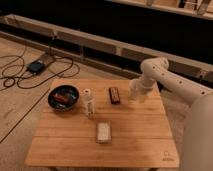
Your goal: Pick up the ceramic cup
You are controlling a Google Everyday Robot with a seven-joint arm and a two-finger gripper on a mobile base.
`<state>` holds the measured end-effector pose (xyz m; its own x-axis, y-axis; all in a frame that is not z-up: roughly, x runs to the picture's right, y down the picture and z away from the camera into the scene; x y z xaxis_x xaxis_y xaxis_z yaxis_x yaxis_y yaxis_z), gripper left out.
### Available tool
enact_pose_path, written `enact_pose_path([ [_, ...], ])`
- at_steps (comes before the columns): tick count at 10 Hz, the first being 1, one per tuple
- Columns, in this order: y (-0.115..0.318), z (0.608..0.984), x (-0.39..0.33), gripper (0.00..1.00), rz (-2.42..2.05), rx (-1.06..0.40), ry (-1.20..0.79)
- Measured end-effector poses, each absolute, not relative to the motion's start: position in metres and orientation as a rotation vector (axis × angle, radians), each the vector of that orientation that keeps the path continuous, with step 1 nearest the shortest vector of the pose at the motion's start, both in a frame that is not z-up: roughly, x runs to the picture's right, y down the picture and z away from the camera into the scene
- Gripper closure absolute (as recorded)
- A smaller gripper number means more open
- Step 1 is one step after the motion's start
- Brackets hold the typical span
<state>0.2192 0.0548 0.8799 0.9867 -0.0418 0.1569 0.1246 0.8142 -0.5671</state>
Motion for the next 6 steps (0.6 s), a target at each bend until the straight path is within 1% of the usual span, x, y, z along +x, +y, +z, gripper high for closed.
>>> enact_pose_path([
  [1,0.052,0.879,0.218,0.71,-0.086,-0.608,-0.151],
  [2,0.048,0.875,0.22,0.83,-0.086,-0.6,-0.163],
  [3,0.043,0.869,0.221,0.92,-0.091,-0.591,-0.173],
  [4,0.036,0.862,0.222,0.99,-0.1,-0.577,-0.184],
  [6,0.02,0.846,0.227,1.0,-0.118,-0.548,-0.203],
])
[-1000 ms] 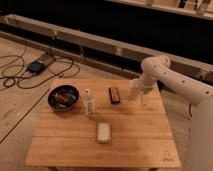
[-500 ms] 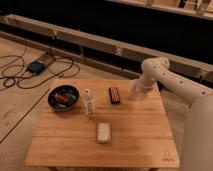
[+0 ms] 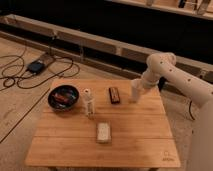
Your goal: Pick up the ceramic cup
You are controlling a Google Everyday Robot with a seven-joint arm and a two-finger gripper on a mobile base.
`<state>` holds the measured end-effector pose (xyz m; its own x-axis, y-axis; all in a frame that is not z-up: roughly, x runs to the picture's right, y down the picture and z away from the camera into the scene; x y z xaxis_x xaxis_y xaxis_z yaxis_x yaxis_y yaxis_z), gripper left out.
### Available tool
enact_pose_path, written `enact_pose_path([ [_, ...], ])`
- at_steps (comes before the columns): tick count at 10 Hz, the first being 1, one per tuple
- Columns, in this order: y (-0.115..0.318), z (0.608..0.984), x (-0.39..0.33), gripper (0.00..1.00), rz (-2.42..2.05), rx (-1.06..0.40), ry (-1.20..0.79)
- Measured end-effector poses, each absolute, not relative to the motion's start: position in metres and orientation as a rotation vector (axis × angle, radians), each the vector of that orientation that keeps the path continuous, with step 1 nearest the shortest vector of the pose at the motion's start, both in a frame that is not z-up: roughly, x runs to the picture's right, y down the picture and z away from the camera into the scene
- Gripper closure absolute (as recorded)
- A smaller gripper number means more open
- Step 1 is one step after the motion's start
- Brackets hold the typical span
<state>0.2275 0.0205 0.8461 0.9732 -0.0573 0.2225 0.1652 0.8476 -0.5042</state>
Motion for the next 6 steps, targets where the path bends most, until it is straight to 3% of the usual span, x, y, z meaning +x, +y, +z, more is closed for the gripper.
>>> enact_pose_path([
  [6,0.004,0.821,0.23,1.0,-0.145,-0.523,-0.245],
])
